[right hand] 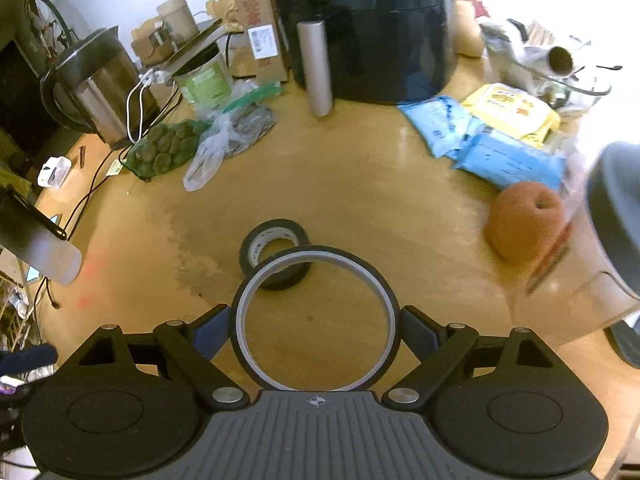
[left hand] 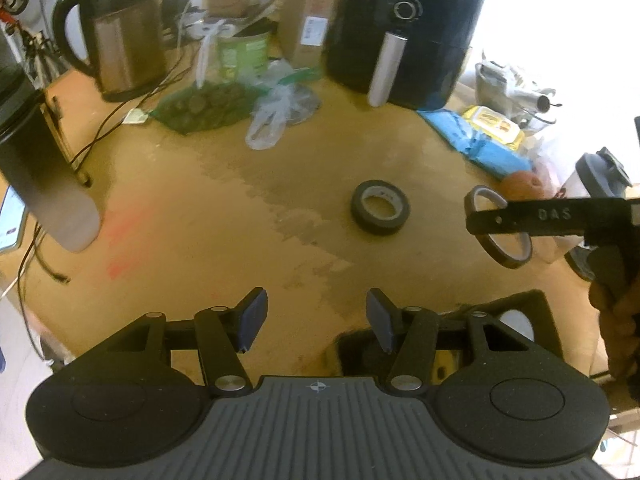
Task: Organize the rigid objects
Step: 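Lift the tape ring with the right gripper while the left grasps the black tape roll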
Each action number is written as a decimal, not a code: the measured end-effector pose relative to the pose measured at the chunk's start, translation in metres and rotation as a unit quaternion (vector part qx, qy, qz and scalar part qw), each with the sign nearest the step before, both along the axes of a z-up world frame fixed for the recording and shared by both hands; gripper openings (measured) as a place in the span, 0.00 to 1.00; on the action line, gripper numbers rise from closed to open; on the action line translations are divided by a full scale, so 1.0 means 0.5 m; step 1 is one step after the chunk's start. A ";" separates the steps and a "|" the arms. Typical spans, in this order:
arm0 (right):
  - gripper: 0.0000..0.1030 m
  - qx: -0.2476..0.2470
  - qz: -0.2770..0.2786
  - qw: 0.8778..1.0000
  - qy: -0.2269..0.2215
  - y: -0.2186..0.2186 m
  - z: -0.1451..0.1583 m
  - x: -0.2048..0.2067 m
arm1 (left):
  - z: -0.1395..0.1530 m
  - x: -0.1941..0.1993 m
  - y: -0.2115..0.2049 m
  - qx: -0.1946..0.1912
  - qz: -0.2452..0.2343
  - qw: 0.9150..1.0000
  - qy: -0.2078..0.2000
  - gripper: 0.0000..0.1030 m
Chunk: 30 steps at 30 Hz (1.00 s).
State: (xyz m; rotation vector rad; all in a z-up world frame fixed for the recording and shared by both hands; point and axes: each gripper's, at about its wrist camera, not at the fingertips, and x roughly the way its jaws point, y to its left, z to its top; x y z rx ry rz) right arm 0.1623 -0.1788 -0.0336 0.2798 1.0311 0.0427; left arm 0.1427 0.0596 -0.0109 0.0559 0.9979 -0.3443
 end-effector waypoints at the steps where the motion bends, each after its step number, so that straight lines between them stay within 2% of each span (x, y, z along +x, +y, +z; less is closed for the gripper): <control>1: 0.88 0.000 -0.001 1.000 -0.004 -0.006 0.003 -0.007 | 0.000 0.004 -0.008 0.000 -0.004 1.000 -0.001 0.52; 12: 0.88 0.012 -0.017 0.999 -0.025 -0.061 0.038 -0.065 | 0.004 0.065 -0.095 0.001 -0.041 0.999 -0.016 0.54; 13: 0.88 0.014 -0.019 0.999 -0.028 -0.066 0.041 -0.069 | -0.001 0.074 -0.104 0.003 -0.043 0.999 -0.014 0.58; 14: 0.88 0.015 -0.022 0.999 -0.031 -0.070 0.045 -0.074 | -0.006 0.080 -0.110 0.004 -0.043 0.999 -0.014 0.67; 16: 0.88 0.017 -0.024 0.999 -0.036 -0.076 0.052 -0.081 | -0.016 0.092 -0.119 0.006 -0.041 0.999 -0.016 0.72; 22: 0.88 0.023 -0.036 0.998 -0.051 -0.095 0.060 -0.098 | -0.055 0.131 -0.147 0.014 -0.050 0.999 0.010 0.72; 30: 0.88 0.044 -0.070 0.995 -0.048 -0.126 0.046 -0.125 | -0.094 0.171 -0.196 0.037 -0.076 0.996 0.021 0.74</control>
